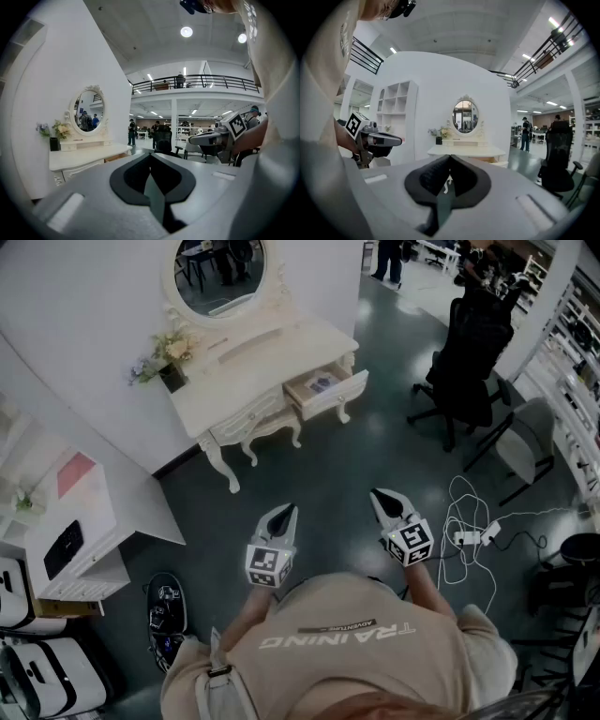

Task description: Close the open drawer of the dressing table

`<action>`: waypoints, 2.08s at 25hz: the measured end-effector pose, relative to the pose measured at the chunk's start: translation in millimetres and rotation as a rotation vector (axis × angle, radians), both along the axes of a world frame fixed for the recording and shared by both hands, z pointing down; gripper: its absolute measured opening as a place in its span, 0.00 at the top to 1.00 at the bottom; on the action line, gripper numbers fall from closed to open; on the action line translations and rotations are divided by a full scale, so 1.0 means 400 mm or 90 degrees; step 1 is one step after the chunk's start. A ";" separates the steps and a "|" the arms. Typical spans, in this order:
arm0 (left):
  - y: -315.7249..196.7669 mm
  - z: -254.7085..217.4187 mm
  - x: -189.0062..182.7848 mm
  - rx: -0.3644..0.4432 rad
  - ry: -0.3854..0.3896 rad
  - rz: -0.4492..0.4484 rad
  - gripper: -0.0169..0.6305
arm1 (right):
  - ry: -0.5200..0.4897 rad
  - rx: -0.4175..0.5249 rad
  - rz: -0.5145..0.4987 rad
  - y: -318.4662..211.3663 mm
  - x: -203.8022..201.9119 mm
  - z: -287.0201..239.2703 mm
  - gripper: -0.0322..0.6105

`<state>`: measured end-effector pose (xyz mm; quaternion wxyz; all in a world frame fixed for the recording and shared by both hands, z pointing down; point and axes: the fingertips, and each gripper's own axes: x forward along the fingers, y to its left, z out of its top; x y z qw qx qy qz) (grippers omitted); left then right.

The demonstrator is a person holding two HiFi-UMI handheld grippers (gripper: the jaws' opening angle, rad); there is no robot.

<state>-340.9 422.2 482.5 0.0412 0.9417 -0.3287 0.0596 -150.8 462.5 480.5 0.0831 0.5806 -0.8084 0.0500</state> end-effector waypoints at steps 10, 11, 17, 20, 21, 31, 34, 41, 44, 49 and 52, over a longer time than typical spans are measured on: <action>-0.058 0.084 -0.045 -0.057 0.016 0.019 0.96 | -0.011 -0.049 0.021 -0.055 -0.072 0.058 0.95; -0.055 0.100 -0.049 -0.071 0.020 0.017 0.96 | -0.014 -0.053 0.019 -0.059 -0.079 0.061 0.95; -0.084 0.165 -0.039 -0.117 0.029 0.000 0.96 | -0.030 -0.069 0.037 -0.128 -0.060 0.073 0.95; -0.084 0.161 -0.011 -0.120 0.034 0.004 0.96 | -0.036 -0.076 0.034 -0.142 -0.039 0.093 0.95; -0.090 0.160 0.001 -0.116 0.032 0.005 0.96 | -0.044 -0.080 0.032 -0.152 -0.030 0.104 0.95; -0.245 0.163 0.137 -0.130 -0.023 -0.039 0.96 | -0.082 -0.071 -0.024 -0.341 0.122 0.149 0.95; -0.324 0.141 0.215 -0.109 -0.051 -0.048 0.96 | -0.108 -0.074 -0.029 -0.393 0.218 0.164 0.95; -0.468 0.104 0.428 -0.094 -0.066 -0.098 0.96 | -0.107 -0.101 -0.065 -0.528 0.447 0.214 0.94; -0.522 0.123 0.511 -0.127 -0.040 -0.108 0.96 | -0.056 -0.098 -0.128 -0.601 0.479 0.226 0.94; -0.605 0.181 0.598 -0.186 -0.013 -0.135 0.96 | -0.077 -0.106 -0.150 -0.682 0.549 0.245 0.95; -0.659 0.203 0.640 -0.200 -0.021 -0.133 0.96 | -0.097 -0.127 -0.132 -0.715 0.598 0.278 0.95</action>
